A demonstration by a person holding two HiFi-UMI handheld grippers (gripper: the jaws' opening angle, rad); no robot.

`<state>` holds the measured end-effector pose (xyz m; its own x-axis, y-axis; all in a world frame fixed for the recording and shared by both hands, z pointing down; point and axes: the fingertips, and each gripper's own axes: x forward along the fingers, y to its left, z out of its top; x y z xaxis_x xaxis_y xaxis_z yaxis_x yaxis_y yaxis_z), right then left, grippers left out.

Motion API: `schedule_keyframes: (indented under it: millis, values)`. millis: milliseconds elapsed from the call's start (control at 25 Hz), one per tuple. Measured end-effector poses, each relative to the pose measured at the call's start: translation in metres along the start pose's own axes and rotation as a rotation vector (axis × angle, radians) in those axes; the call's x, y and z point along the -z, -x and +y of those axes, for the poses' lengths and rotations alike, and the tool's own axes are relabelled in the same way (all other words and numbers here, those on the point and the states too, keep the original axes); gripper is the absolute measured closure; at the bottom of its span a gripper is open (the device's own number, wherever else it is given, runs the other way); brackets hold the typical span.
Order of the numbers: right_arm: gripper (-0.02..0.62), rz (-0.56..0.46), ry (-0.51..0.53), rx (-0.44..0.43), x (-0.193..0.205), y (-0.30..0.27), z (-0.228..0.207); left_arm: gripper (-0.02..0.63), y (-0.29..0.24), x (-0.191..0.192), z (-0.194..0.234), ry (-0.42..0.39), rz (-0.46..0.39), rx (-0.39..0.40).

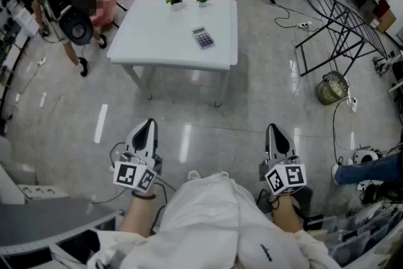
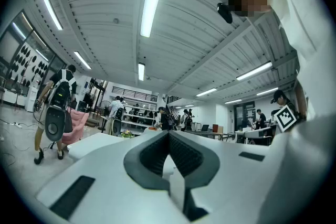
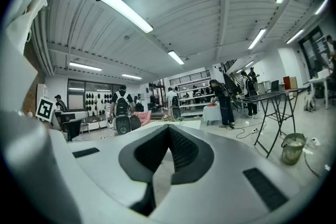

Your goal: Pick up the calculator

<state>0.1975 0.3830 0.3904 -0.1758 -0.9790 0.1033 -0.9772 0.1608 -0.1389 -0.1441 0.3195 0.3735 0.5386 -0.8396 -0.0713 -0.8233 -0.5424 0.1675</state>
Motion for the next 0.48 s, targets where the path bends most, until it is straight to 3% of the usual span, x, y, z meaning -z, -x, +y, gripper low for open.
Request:
schedule_keyframes:
  millis: [400,480]
  values:
    - [0.575,0.015,0.037,-0.037,0.0,-0.005,0.014,0.591,0.0,-0.003,0.001,-0.002,-0.01,0.006]
    - [0.437,0.033,0.056,-0.052,0.002,-0.009,0.02,0.59,0.0,-0.002,0.004,-0.001,-0.009,0.004]
